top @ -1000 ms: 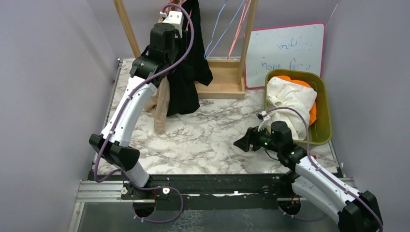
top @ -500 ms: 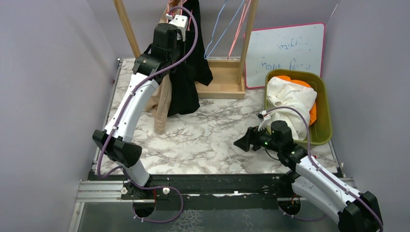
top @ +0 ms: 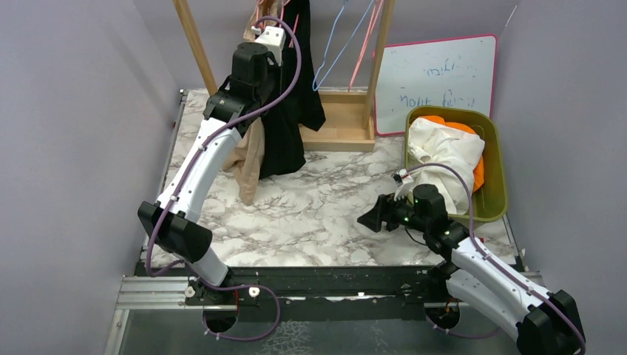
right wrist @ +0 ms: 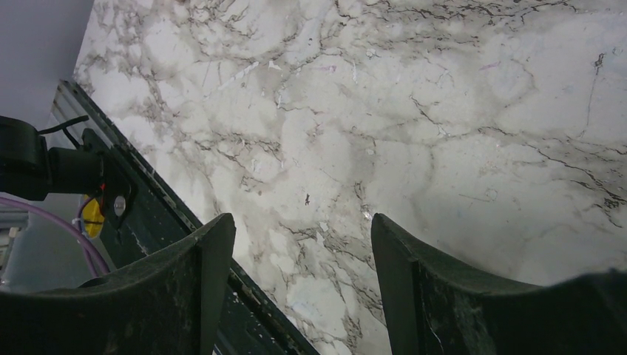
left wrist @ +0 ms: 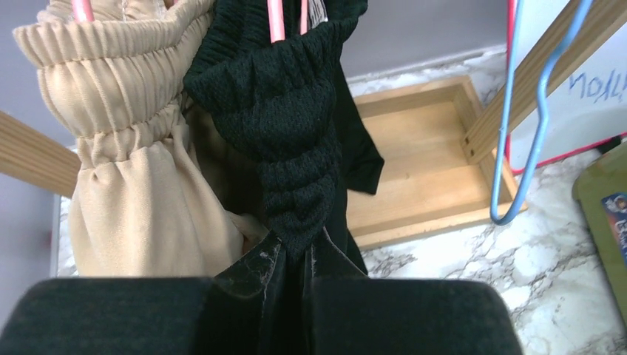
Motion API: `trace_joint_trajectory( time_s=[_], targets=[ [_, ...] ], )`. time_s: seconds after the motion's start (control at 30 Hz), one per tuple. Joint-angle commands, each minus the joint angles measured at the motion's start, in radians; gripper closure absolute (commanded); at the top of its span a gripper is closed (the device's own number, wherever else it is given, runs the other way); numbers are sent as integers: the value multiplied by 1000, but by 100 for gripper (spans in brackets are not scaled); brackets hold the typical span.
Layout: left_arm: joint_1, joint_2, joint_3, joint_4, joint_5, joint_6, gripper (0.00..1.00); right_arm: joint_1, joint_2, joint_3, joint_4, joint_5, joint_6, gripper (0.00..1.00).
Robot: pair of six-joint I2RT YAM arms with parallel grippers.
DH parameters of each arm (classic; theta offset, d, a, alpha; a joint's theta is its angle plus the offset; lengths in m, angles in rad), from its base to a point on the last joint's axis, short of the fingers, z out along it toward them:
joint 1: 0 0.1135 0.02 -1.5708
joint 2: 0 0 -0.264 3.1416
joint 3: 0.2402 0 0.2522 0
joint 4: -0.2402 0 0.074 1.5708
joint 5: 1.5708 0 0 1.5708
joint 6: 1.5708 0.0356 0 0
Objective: Remove the shorts from the hanger
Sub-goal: Pick up the hanger from the clothes rod.
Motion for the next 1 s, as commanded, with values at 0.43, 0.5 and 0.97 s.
trace_joint_trajectory(
  time_s=[0.43, 0.5, 0.97],
  targets=[
    [-2, -202, -230, 479, 57, -26, 100, 4, 18, 26, 6, 21, 10, 30],
    [-2, -205, -226, 484, 62, -23, 100, 4, 21, 26, 5, 19, 10, 30],
    [-2, -305, -335, 512, 113, -51, 100, 4, 16, 26, 5, 24, 7, 30]
  ],
)
